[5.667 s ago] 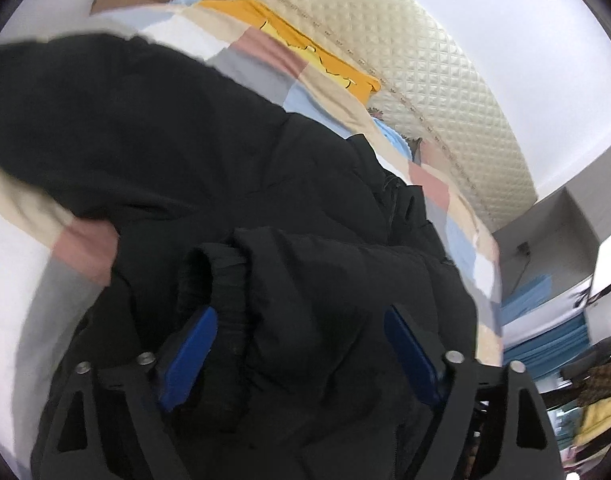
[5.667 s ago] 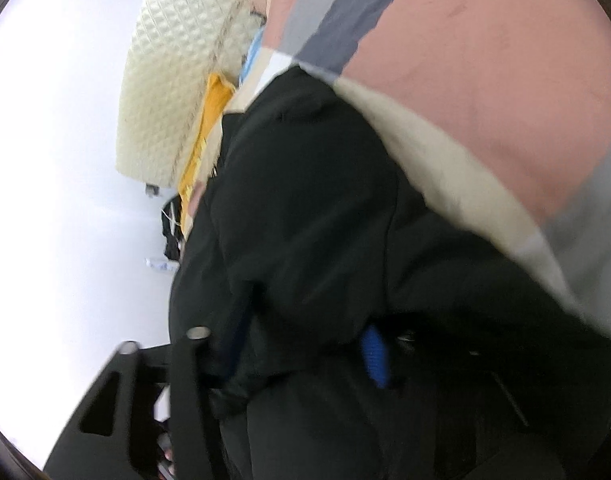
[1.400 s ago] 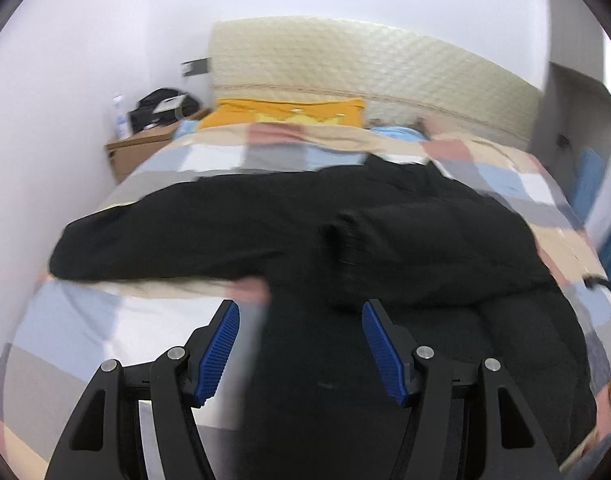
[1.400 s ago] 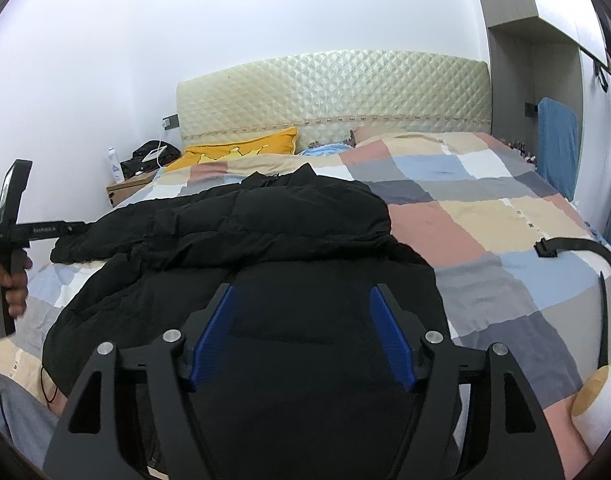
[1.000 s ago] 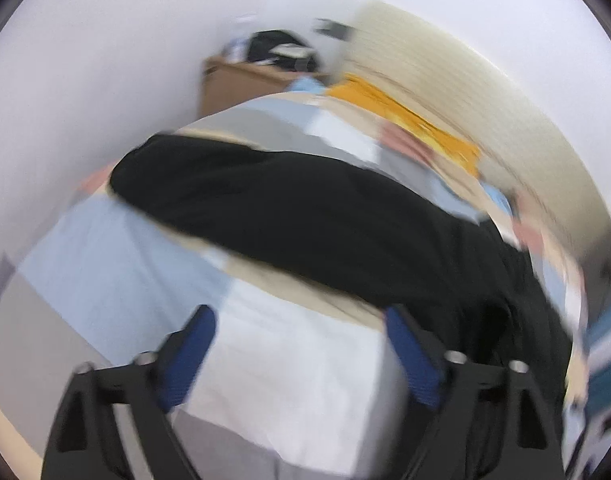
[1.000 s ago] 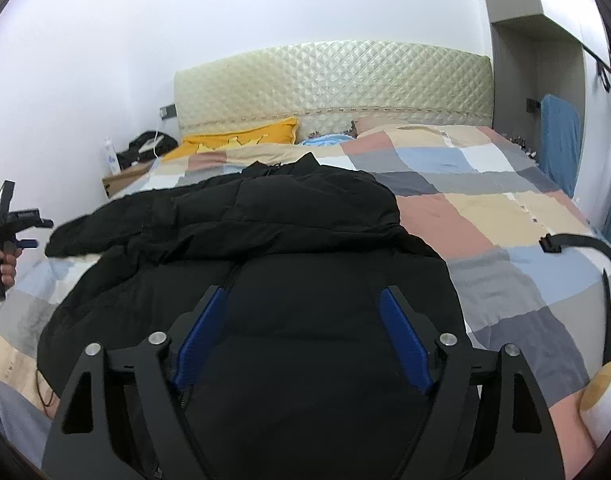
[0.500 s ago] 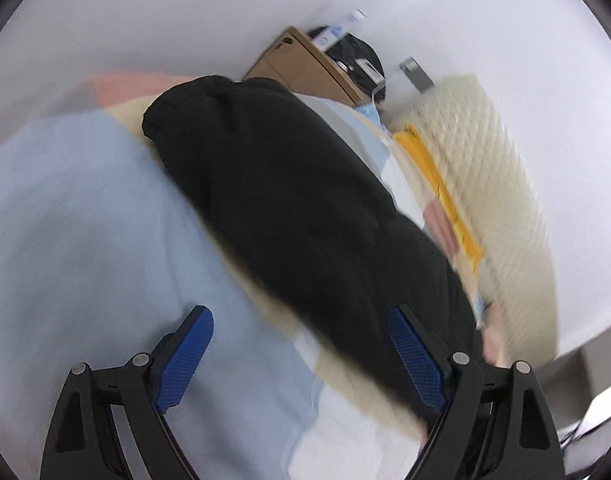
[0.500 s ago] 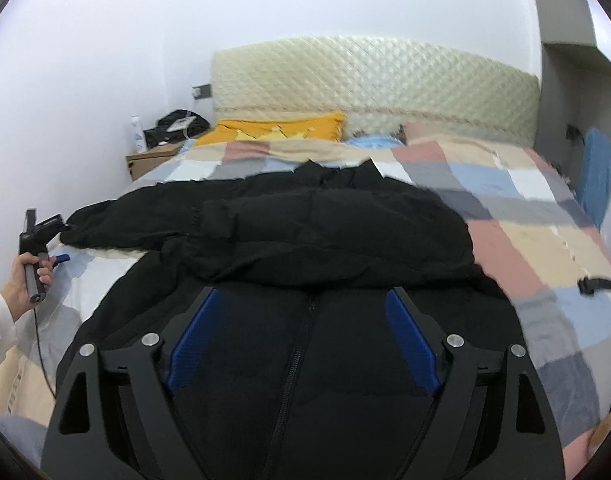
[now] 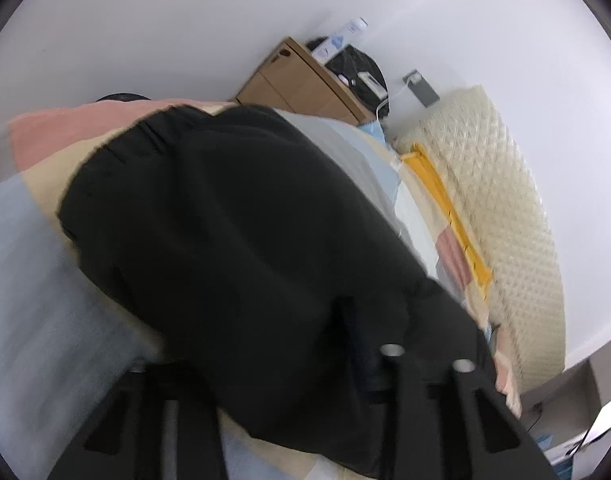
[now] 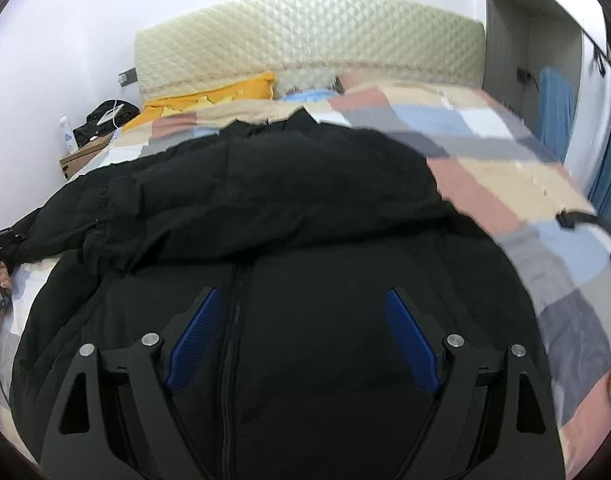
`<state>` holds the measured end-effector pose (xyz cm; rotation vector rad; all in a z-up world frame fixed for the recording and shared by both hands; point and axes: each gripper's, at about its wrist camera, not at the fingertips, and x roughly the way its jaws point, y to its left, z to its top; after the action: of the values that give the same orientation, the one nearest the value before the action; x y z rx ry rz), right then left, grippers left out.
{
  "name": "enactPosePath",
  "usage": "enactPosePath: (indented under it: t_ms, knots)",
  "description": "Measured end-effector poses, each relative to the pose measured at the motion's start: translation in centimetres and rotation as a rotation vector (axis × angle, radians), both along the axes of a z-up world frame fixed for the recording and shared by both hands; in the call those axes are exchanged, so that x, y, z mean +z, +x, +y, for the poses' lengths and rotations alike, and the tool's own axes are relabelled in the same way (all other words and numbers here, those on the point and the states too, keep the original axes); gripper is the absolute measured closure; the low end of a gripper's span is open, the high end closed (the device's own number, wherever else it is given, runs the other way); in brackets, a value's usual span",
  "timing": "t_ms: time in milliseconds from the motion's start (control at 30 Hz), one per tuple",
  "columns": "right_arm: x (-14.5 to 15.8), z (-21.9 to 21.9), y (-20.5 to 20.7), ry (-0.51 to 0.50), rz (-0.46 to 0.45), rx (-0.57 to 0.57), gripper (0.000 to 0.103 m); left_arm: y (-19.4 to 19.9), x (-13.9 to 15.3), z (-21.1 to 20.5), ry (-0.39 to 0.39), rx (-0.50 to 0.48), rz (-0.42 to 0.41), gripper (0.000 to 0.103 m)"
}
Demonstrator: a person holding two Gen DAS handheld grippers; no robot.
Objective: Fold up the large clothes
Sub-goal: 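Grasp the other sleeve cuff with the left gripper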
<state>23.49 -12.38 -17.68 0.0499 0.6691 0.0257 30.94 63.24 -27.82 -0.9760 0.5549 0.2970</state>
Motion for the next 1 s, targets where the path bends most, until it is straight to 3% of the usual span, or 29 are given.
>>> enactPosePath:
  t_ms: [100,233,367,600,700,867,1000]
  knots:
    - [1.2,0.2,-0.7,0.011,-0.027,0.029,0.019,-0.7,1.4,-0.3,0.025,0.044,-0.011,0.094]
    - [2.3,0.0,-1.9,0.023,-0.017,0.051,0.019,-1.7,5.7,-2.2,0.128,0.106,0.024,0.098]
    - [3.8,-0.7,-3.6,0.036,-0.007,0.07,0.018,-2.6,11.3,-4.6,0.162,0.176,0.011,0.099]
    - [6.6,-2.1,-7.1,0.023,-0.01,0.11,0.003,-3.1,21.6,-10.9,0.314,0.138,-0.022,0.099]
    - [7.9,-2.5,-7.6,0.027,0.037,0.111,0.003,-3.4,25.2,-13.8,0.363,0.136,-0.01,0.099]
    - [10.1,-2.2,-8.6,0.031,0.069,0.125,0.001,-3.2,29.5,-19.2,0.471,0.099,0.031,0.099]
    - [10.3,-1.8,-9.8,0.036,0.103,0.183,0.001,-3.7,31.3,-22.9,0.514,0.072,0.0,0.099]
